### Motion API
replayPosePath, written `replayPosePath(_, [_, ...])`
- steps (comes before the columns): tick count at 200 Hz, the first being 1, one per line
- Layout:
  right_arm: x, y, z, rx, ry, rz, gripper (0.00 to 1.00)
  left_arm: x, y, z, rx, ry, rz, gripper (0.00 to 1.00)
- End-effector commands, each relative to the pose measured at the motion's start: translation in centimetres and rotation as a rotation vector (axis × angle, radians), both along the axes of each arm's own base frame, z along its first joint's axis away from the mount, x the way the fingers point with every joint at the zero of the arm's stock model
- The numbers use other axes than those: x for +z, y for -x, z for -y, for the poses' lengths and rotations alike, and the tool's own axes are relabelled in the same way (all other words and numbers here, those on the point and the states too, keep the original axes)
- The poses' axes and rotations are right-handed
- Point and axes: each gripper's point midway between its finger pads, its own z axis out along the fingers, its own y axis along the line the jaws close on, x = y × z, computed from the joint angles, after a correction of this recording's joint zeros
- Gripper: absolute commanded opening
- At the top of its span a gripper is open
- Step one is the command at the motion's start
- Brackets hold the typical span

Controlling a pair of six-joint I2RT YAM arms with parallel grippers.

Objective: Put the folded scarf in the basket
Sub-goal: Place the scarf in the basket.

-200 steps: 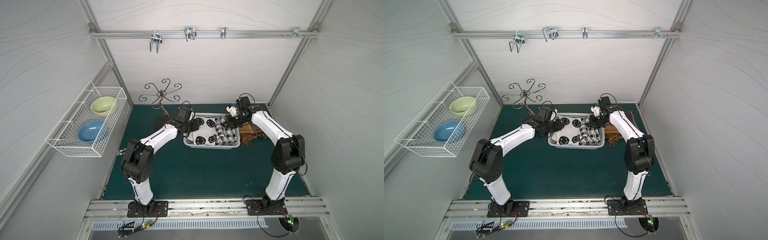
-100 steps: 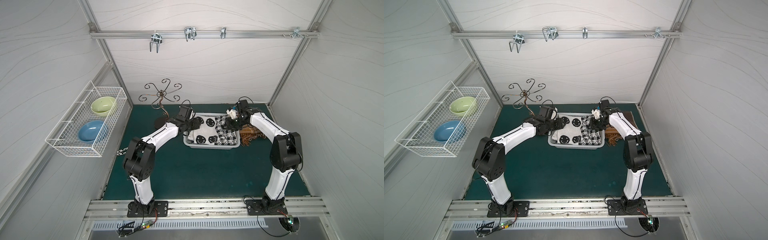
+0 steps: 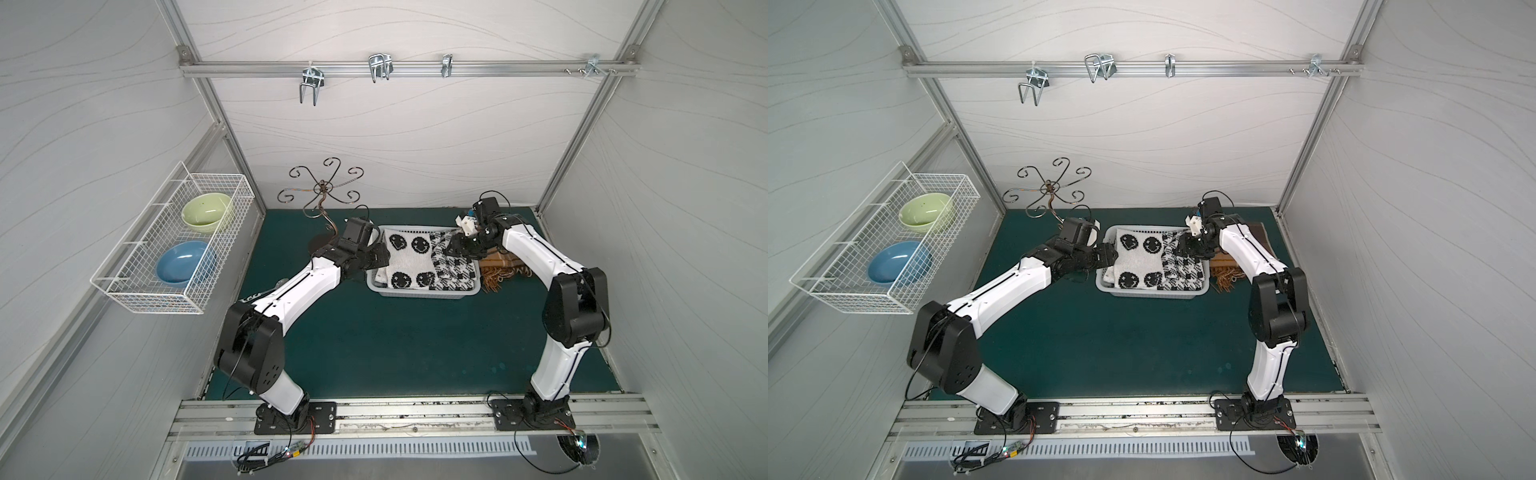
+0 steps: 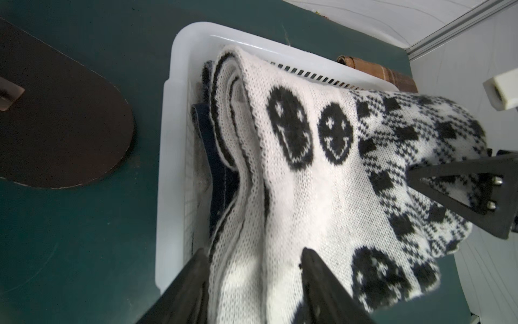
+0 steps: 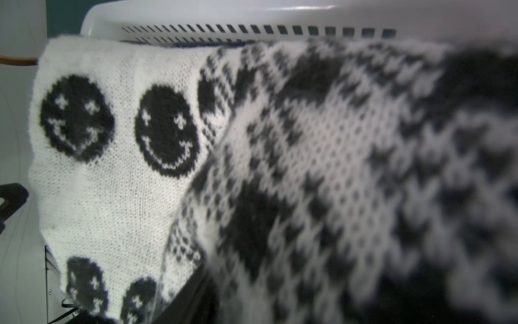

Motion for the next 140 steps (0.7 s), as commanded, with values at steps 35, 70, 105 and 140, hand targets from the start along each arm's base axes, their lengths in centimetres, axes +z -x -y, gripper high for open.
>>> replayPosePath(35, [3.4, 1.8, 2.3, -0.072, -0.061, 0.040, 0.58, -0.4, 4.0, 2.3, -0.066, 0.084, -0.025, 0.52])
replayPosePath(70, [3.6, 3.0, 2.1, -0.065, -0.089, 0.030, 0.59, -1.2, 4.3, 3.1, -0.068, 0.108, -0.018, 0.52])
replayPosePath(105, [4.1, 4.0, 2.1, -0.069, -0.115, 0.044, 0.59, -2.7, 4.1, 3.9, -0.087, 0.116, -0.053, 0.47])
replayPosePath(140, [4.9, 4.7, 2.2, -0.064, -0.120, 0.055, 0.59, -3.4, 4.0, 4.4, -0.099, 0.136, -0.062, 0.12])
